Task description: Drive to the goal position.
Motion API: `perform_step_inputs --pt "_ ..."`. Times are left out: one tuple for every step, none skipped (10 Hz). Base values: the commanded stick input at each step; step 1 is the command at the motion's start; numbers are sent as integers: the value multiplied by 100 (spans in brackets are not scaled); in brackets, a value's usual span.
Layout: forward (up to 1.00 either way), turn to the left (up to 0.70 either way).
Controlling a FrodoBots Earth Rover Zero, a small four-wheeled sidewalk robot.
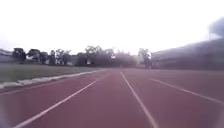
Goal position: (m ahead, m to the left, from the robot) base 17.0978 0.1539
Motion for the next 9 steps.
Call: perform_step_inputs --pt "70 0" --pt "70 0" --pt "70 0" --pt "70 0" --pt "70 0" --pt "70 0" --pt "70 0" --pt "70 0" --pt "70 0"
